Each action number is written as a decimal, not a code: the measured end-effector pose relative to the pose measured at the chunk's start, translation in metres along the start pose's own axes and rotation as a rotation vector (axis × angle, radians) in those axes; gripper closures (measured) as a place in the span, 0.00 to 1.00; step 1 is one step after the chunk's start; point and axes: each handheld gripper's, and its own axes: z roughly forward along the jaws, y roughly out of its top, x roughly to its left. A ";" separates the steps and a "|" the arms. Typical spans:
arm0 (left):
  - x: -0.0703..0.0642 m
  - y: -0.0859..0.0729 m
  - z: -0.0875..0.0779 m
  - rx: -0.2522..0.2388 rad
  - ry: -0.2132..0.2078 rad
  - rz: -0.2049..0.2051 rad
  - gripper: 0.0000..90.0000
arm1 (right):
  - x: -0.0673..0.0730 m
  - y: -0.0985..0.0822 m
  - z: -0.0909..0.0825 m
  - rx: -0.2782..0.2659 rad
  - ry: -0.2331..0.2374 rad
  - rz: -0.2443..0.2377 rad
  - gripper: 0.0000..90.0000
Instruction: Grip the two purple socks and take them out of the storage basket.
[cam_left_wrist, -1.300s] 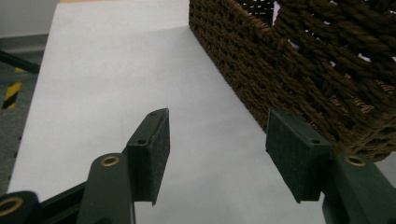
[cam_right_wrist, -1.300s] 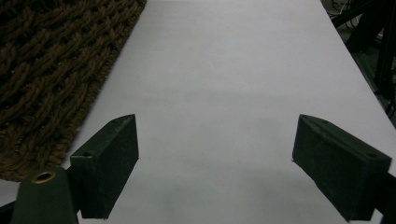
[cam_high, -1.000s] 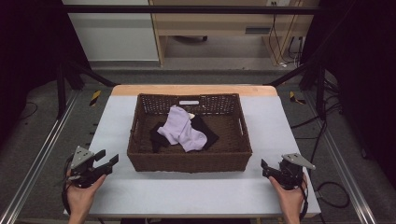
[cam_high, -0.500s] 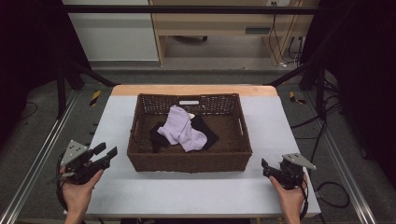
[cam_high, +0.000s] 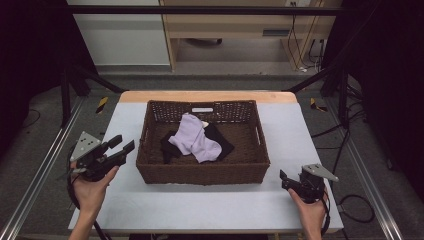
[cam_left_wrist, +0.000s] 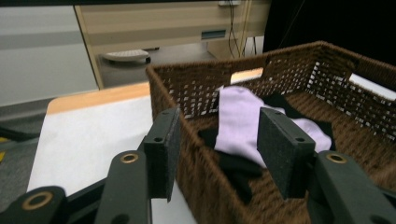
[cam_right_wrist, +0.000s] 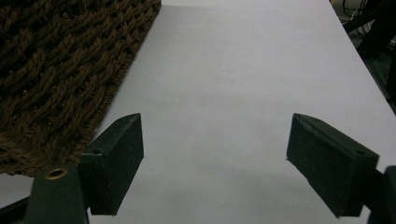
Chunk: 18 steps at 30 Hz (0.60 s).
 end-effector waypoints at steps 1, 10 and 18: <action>-0.001 0.003 0.003 0.001 -0.001 0.003 0.55 | 0.000 0.000 0.000 0.000 0.000 0.000 0.21; -0.019 0.028 0.035 0.024 -0.018 0.030 0.53 | -0.002 0.000 0.001 0.004 -0.009 -0.003 0.21; -0.037 0.049 0.064 0.009 -0.042 0.059 0.52 | -0.002 0.001 0.001 0.002 0.000 -0.008 0.24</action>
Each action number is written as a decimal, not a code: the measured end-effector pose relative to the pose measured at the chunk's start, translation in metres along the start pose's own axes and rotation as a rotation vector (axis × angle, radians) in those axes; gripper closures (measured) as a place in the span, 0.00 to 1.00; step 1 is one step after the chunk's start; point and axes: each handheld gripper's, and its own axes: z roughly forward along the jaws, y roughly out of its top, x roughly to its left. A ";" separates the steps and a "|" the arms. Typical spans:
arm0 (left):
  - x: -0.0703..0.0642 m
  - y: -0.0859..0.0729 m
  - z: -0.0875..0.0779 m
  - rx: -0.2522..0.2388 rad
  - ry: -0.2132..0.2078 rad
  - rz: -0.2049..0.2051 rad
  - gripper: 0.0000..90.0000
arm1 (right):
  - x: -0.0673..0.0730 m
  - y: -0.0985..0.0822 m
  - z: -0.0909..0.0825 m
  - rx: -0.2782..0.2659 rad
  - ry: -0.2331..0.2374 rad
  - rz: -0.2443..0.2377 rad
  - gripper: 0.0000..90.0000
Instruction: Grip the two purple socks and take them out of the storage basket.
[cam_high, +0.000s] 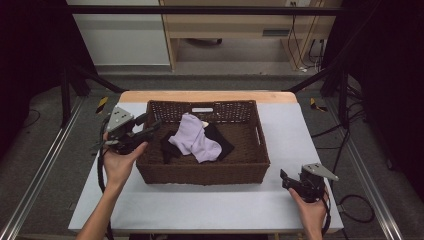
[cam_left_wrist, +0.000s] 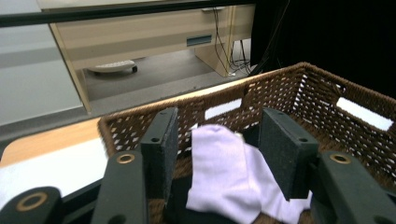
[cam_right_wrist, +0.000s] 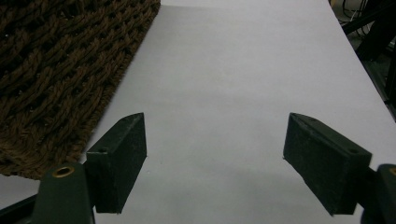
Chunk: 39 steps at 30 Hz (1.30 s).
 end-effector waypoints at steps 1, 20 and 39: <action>-0.002 0.003 0.004 0.000 -0.001 0.005 0.52 | 0.000 0.000 0.000 -0.001 -0.002 0.002 0.24; -0.018 0.001 0.100 0.146 0.020 0.098 0.49 | 0.002 0.001 0.003 -0.001 0.007 -0.009 0.26; -0.010 -0.043 0.143 0.395 -0.004 0.075 0.49 | 0.003 0.001 0.005 0.008 0.013 -0.017 0.26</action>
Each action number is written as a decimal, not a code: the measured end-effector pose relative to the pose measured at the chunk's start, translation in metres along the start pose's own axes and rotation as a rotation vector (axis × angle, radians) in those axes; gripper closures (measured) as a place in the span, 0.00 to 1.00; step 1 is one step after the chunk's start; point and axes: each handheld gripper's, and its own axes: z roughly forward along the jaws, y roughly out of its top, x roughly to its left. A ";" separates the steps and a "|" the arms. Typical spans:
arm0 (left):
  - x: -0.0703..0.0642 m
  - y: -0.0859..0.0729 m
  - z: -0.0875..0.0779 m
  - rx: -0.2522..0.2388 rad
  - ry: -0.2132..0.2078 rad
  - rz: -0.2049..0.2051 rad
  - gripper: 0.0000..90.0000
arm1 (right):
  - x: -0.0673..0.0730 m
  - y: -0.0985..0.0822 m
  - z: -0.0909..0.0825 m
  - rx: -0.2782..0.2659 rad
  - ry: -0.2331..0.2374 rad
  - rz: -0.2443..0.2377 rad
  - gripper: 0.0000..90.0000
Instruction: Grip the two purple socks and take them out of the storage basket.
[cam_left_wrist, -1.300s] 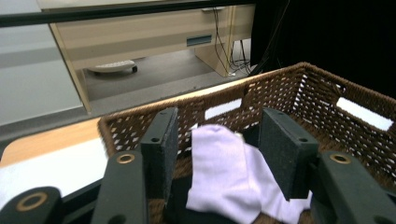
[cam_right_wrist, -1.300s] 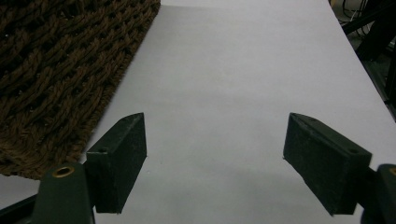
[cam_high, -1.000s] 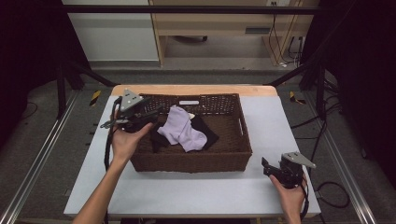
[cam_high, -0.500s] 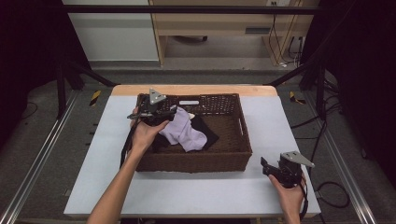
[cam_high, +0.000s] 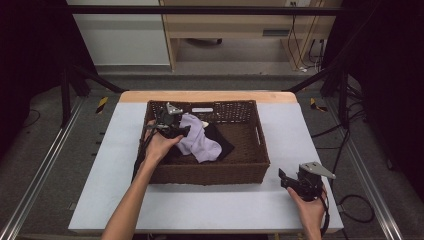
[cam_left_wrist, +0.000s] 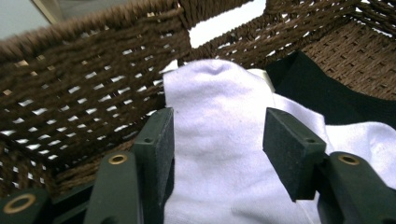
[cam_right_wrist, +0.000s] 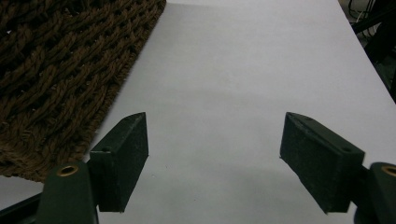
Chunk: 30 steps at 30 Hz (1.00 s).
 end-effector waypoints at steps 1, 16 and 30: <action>0.000 -0.002 0.002 0.022 0.003 0.010 0.49 | 0.000 0.000 0.000 0.000 0.001 0.000 0.26; -0.003 -0.018 0.029 0.217 -0.021 0.063 0.41 | 0.000 0.000 0.000 0.003 0.002 -0.003 0.26; -0.004 -0.013 0.018 0.254 -0.094 0.049 0.90 | -0.001 -0.001 0.001 0.011 0.000 -0.004 0.27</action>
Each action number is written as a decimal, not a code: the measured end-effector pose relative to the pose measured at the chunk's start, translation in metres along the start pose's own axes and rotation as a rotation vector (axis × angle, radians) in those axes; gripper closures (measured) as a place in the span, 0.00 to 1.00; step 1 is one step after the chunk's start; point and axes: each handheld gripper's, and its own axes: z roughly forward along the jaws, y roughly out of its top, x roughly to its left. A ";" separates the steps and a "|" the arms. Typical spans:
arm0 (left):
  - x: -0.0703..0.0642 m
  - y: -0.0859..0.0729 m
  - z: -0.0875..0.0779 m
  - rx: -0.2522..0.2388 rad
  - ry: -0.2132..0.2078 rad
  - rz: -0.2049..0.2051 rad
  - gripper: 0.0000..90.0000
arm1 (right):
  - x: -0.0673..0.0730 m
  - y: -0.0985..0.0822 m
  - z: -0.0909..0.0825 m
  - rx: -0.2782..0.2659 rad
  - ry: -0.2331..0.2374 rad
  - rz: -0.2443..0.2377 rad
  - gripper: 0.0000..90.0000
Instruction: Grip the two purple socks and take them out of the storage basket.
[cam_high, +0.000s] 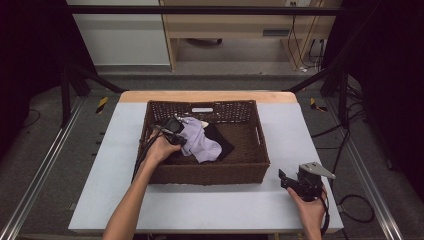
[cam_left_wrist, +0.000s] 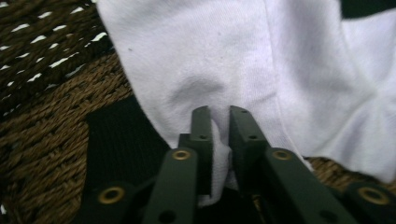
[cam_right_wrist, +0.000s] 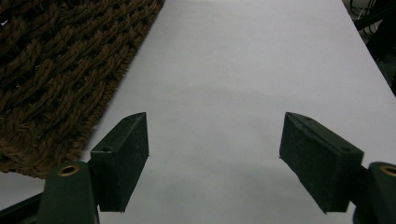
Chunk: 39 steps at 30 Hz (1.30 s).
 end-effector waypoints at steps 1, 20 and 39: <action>0.001 0.001 -0.003 -0.013 -0.003 -0.015 0.91 | 0.000 0.000 0.000 0.001 0.001 0.000 0.27; -0.001 0.001 -0.087 -0.505 0.011 -0.018 0.94 | -0.001 0.000 0.000 -0.004 -0.003 -0.002 0.27; -0.029 -0.026 -0.166 -0.744 -0.087 0.015 0.94 | -0.001 0.000 -0.002 -0.009 0.001 0.004 0.27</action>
